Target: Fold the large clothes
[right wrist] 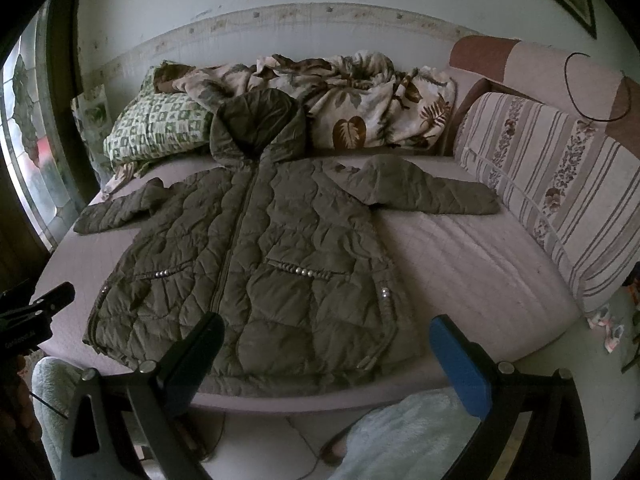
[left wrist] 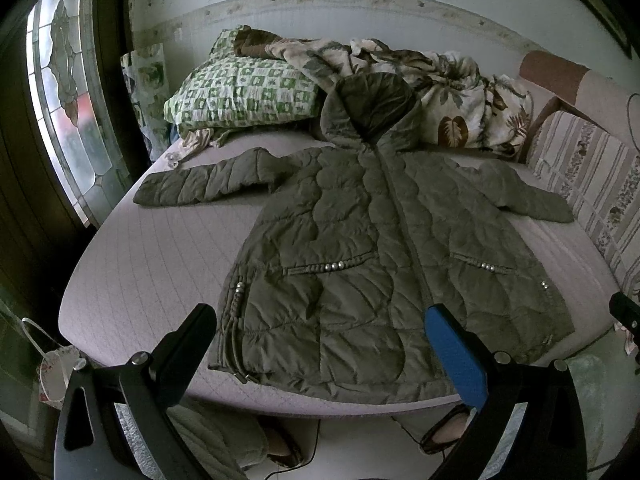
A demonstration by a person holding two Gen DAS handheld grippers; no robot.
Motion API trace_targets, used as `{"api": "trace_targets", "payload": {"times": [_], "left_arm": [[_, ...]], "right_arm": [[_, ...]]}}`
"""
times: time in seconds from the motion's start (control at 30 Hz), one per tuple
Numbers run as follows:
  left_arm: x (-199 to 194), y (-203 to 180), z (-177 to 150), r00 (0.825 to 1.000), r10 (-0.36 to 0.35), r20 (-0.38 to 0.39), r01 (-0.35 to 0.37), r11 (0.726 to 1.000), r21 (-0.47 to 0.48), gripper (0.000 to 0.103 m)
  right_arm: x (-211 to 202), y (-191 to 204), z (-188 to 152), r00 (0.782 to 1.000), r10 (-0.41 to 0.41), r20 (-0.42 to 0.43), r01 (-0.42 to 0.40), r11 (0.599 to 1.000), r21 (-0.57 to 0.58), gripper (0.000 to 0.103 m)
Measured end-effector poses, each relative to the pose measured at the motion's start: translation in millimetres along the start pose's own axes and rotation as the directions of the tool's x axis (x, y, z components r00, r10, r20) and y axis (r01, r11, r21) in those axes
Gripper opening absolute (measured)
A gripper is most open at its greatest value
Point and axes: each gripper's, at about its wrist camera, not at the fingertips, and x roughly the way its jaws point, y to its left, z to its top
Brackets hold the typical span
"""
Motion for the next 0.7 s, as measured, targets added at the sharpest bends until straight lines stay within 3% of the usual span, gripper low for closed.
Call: {"api": "trace_targets", "payload": {"times": [0.17,0.7], "left_arm": [[9.7,4.4,0.5,1.0,0.024,-0.007,-0.024,1.0,0.013,0.103],[34.2,31.4,0.6,0.989,0.045,-0.14,-0.05,0.998,-0.026,0.103]], "right_arm": [[7.5,2.0,1.2,1.0,0.001,-0.015,-0.002,1.0,-0.005,0.103],[40.0,22.9,11.2,0.998,0.027,-0.057,-0.029,0.999,-0.038,0.103]]}}
